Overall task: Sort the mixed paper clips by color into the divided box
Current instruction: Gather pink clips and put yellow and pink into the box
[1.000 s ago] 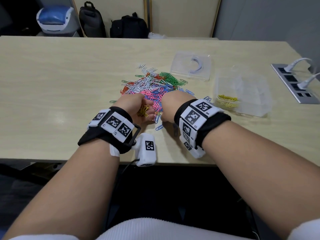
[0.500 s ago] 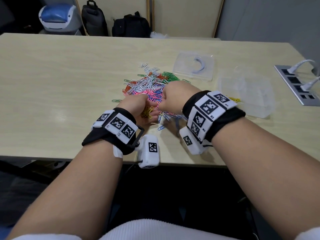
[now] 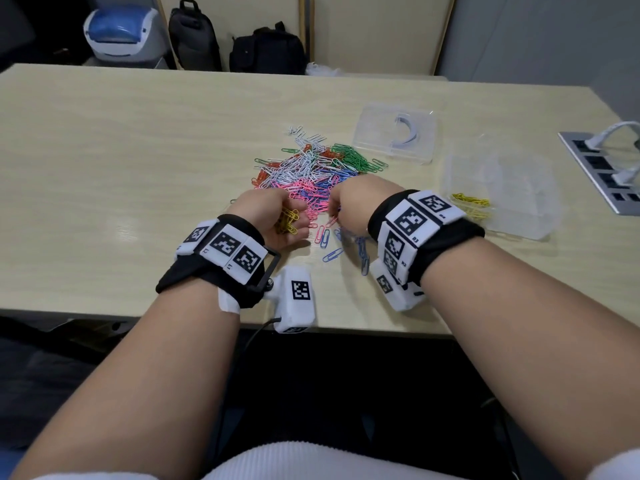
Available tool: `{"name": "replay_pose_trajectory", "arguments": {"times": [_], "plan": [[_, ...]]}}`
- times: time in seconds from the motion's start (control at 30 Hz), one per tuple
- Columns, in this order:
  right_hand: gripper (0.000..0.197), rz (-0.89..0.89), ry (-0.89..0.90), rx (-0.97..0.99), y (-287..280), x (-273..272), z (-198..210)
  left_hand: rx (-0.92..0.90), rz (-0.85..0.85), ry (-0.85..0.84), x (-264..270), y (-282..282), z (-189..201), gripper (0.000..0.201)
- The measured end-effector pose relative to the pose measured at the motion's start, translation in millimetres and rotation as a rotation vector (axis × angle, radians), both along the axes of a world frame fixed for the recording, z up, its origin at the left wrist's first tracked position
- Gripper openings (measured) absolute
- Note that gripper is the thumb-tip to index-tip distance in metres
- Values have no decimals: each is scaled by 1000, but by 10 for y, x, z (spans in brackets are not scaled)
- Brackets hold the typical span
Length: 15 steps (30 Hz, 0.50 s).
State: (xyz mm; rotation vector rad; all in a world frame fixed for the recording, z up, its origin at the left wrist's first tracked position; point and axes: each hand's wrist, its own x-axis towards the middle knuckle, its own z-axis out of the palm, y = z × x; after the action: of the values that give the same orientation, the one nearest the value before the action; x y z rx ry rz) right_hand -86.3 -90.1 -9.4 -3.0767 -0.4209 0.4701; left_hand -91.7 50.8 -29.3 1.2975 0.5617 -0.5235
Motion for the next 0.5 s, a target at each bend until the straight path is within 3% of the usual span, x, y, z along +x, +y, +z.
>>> {"name": "replay_pose_trajectory", "arguments": {"times": [0.33,0.5], "plan": [[7,-51,-36,-15,-39,122,-179,46,-39,-3,43,-17,-58,31],[13,-69,-15,-63,-193,163,-105,59,-45,-2,27,-71,-37,25]]}}
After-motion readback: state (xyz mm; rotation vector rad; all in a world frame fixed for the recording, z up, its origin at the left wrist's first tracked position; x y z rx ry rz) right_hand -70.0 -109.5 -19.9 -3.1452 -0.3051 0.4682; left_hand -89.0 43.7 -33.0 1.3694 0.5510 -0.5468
